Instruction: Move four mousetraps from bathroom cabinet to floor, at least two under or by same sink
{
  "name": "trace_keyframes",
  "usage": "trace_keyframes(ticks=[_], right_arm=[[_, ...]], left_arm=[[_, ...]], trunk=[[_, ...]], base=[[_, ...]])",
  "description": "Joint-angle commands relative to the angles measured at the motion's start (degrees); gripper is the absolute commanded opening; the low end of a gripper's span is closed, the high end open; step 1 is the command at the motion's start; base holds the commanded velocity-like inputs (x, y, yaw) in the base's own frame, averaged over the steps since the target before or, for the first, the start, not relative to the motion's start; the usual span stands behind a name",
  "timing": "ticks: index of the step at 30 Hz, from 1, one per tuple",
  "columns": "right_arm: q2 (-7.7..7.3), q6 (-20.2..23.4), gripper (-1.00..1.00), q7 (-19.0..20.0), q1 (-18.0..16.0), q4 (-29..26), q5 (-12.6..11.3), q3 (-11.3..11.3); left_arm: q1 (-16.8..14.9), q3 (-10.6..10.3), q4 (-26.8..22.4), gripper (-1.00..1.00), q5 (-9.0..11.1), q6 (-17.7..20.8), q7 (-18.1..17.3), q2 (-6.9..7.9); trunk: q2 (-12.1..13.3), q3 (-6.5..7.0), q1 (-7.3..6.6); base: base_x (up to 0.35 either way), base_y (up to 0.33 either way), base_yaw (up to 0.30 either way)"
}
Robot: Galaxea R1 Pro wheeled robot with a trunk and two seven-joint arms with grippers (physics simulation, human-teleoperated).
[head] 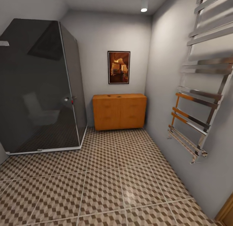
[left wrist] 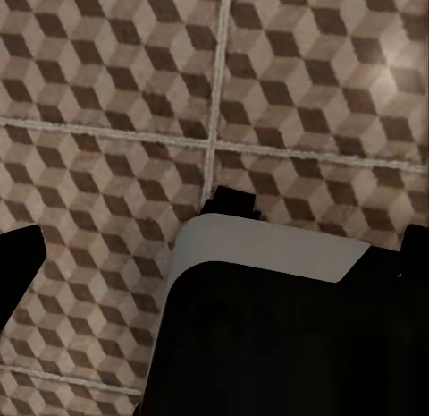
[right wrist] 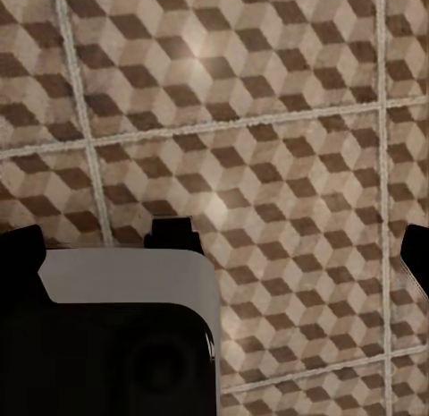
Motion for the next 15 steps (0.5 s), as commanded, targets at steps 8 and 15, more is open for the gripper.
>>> trace_keyframes(ticks=[8, 15], right_arm=[[-0.03, -0.34, 1.0, -0.04, -0.07, 0.13, -0.56, 0.49], [-0.05, -0.37, 1.0, -0.06, -0.07, 0.13, -0.57, 0.49]], left_arm=[[-0.04, -0.49, 0.03, 1.0, 0.54, -0.18, 0.17, -0.02], [-0.04, -0.49, 0.04, 1.0, 0.54, -0.18, 0.17, -0.01]], trunk=[[-0.03, -0.06, 0.03], [-0.03, -0.06, 0.03]], base=[[0.322, 0.0, 0.065], [0.322, 0.0, 0.187]])
